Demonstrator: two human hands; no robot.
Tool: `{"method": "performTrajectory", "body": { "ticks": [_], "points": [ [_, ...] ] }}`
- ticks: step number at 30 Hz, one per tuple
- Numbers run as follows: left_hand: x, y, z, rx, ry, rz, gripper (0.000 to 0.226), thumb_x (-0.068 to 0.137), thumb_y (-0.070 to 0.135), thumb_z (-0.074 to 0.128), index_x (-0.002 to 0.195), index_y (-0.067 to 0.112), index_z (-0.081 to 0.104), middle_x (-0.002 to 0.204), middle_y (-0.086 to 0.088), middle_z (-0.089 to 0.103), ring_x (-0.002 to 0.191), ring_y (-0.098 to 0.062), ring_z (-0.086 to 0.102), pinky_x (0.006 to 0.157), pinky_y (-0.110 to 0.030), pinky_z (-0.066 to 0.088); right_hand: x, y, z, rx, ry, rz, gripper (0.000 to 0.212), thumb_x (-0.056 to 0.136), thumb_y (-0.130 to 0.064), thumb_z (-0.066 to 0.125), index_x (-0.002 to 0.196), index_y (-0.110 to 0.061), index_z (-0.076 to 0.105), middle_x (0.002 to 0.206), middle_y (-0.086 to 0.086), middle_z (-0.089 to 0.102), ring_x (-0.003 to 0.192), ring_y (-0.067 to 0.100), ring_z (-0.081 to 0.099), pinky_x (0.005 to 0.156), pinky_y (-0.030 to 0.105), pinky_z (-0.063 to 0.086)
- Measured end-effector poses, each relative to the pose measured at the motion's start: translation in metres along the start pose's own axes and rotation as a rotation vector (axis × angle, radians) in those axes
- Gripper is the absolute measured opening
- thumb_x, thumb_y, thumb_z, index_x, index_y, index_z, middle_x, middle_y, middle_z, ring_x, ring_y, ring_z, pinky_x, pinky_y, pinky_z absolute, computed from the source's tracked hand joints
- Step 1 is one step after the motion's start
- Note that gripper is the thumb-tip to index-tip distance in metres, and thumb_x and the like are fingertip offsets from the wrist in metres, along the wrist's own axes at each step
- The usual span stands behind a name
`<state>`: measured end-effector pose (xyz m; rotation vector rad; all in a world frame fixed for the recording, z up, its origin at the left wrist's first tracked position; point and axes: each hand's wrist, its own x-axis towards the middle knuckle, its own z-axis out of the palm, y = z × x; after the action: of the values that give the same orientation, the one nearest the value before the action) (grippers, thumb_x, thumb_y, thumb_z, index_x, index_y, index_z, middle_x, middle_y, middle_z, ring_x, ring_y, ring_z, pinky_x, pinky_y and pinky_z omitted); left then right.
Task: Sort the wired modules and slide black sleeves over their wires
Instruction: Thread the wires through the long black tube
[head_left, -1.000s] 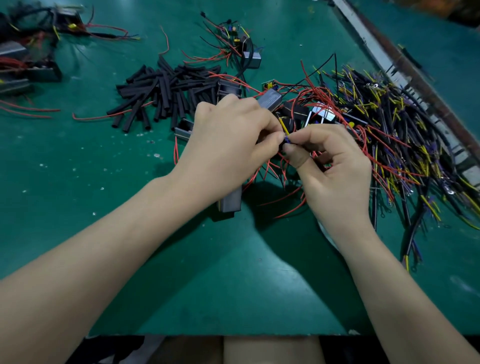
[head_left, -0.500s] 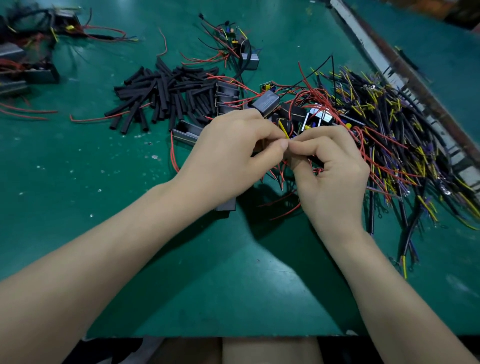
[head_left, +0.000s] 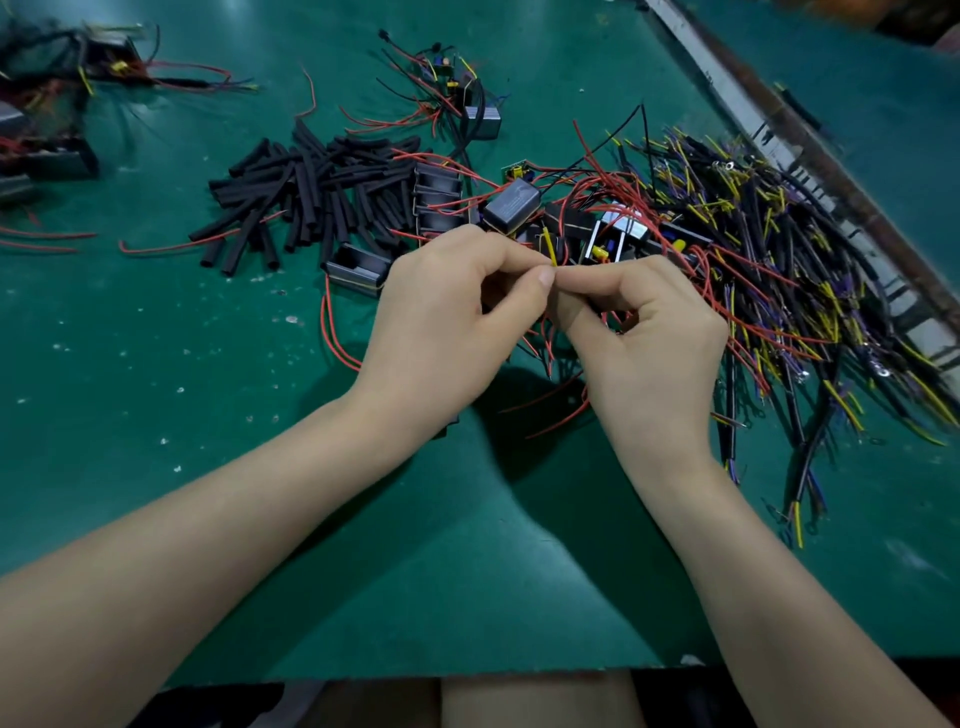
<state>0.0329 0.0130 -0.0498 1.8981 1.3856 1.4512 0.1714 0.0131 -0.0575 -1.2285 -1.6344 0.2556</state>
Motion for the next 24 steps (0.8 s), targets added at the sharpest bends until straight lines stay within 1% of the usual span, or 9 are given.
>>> {"method": "performTrajectory", "body": {
  "ticks": [2,5,7,9,12,17,19,22,24],
  "points": [
    [0.001,-0.001,-0.001,0.062,0.0,0.062,0.015,0.086,0.02,0.061,0.092,0.014,0.073,0.084,0.004,0.064,0.084,-0.015,0.06,0.079,-0.032,0.047,0.001,-0.003,0.0,0.067,-0.002,0.059,0.014,0.08,-0.011,0.075,0.088,-0.022,0.072,0.08,-0.011,0.064,0.075,-0.003,0.058,0.074,0.015,0.044],
    [0.004,-0.004,-0.005,0.248,-0.004,0.225,0.015,0.087,0.02,0.06,0.09,0.012,0.073,0.082,-0.001,0.063,0.081,-0.028,0.059,0.071,-0.045,0.046,0.003,-0.007,-0.003,0.221,-0.01,0.166,0.032,0.075,-0.013,0.079,0.088,-0.033,0.057,0.075,-0.008,0.071,0.072,0.002,0.064,0.071,0.022,0.048],
    [0.008,-0.006,-0.009,0.393,-0.012,0.376,0.016,0.089,0.019,0.059,0.09,0.01,0.073,0.082,-0.007,0.065,0.077,-0.03,0.059,0.064,-0.042,0.042,0.005,-0.008,-0.005,0.27,-0.032,0.205,0.039,0.073,-0.014,0.08,0.089,-0.034,0.051,0.074,-0.007,0.072,0.072,0.009,0.067,0.07,0.03,0.05],
    [0.013,-0.008,-0.015,0.456,-0.049,0.5,0.018,0.091,0.018,0.058,0.092,0.008,0.072,0.084,-0.01,0.066,0.075,-0.032,0.059,0.062,-0.041,0.039,0.007,-0.008,-0.007,0.301,-0.07,0.225,0.039,0.073,-0.014,0.081,0.09,-0.033,0.051,0.073,-0.008,0.072,0.072,0.013,0.068,0.072,0.036,0.052],
    [0.019,-0.01,-0.023,0.451,-0.154,0.615,0.017,0.095,0.015,0.055,0.095,0.007,0.071,0.09,-0.01,0.065,0.078,-0.032,0.056,0.063,-0.042,0.038,0.01,-0.006,-0.013,0.339,-0.176,0.233,0.035,0.074,-0.013,0.081,0.091,-0.031,0.056,0.072,-0.008,0.072,0.071,0.011,0.066,0.075,0.034,0.052],
    [0.021,-0.014,-0.025,0.399,-0.242,0.631,0.018,0.093,0.005,0.054,0.095,0.012,0.07,0.097,-0.008,0.062,0.085,-0.025,0.045,0.066,-0.043,0.036,0.016,-0.003,-0.022,0.373,-0.29,0.156,0.04,0.071,-0.015,0.082,0.095,-0.03,0.054,0.069,-0.009,0.07,0.062,0.003,0.059,0.065,0.017,0.046],
    [0.022,-0.017,-0.025,0.395,-0.269,0.632,0.019,0.091,0.002,0.056,0.096,0.012,0.071,0.096,-0.008,0.062,0.083,-0.028,0.047,0.066,-0.047,0.038,0.017,-0.001,-0.022,0.375,-0.321,0.154,0.042,0.072,-0.012,0.082,0.097,-0.03,0.054,0.07,-0.01,0.069,0.065,0.005,0.061,0.068,0.022,0.051],
    [0.023,-0.019,-0.024,0.343,-0.287,0.613,0.02,0.09,-0.002,0.055,0.096,0.01,0.071,0.093,-0.012,0.059,0.079,-0.031,0.051,0.066,-0.05,0.041,0.017,-0.002,-0.021,0.434,-0.36,0.207,0.041,0.071,-0.008,0.081,0.096,-0.028,0.055,0.068,-0.01,0.068,0.067,0.011,0.062,0.074,0.038,0.056],
    [0.023,-0.018,-0.023,0.276,-0.298,0.571,0.019,0.094,0.006,0.053,0.097,0.009,0.071,0.092,-0.013,0.057,0.079,-0.03,0.052,0.066,-0.048,0.043,0.018,-0.001,-0.022,0.476,-0.351,0.24,0.04,0.07,-0.007,0.081,0.095,-0.026,0.056,0.069,-0.008,0.069,0.067,0.014,0.061,0.073,0.039,0.056]
  ]
}}
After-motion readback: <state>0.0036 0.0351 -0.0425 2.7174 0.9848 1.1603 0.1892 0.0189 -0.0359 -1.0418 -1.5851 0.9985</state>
